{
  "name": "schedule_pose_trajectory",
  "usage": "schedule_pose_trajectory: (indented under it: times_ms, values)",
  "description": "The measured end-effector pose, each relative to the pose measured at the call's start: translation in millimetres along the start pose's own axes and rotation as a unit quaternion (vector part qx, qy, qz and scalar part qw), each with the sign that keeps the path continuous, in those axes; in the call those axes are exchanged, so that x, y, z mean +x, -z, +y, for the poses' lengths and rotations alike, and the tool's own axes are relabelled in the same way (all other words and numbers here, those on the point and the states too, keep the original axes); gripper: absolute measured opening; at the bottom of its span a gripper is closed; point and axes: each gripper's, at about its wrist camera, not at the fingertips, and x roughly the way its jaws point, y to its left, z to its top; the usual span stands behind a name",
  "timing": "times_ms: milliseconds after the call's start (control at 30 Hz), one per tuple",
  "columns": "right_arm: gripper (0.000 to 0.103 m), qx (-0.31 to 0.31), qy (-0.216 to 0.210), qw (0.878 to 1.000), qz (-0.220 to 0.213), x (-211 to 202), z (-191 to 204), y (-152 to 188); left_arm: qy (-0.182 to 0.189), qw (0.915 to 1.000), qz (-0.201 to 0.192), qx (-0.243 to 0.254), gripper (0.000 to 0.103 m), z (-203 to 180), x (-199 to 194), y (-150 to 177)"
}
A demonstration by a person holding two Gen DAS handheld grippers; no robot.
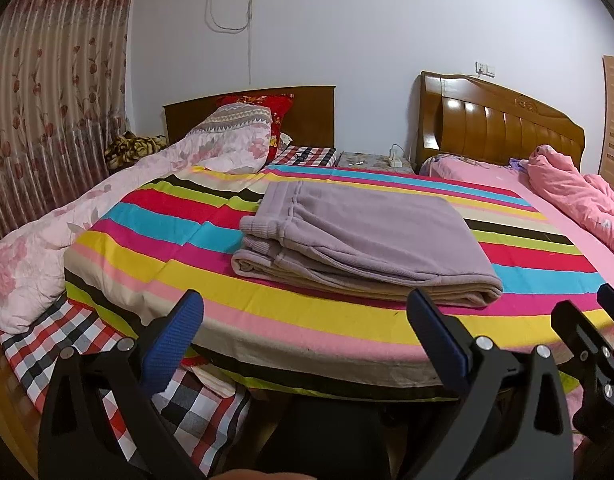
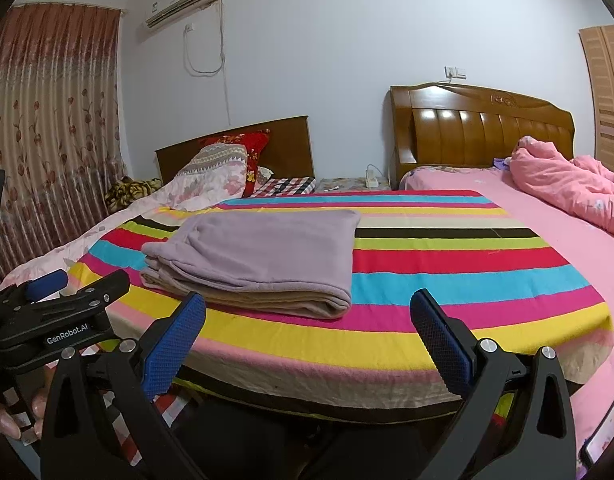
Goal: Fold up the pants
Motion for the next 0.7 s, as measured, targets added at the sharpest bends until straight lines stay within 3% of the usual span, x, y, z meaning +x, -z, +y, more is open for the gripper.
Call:
schedule_pose_trajectory:
  times_ms: [700]
  values:
    - [0.099, 0.002, 0.0, 1.0, 0.008, 3.5, 2.6, 2.2, -0.001, 1.0, 0.0, 0.0, 0.101, 0.0, -0.2, 0.6]
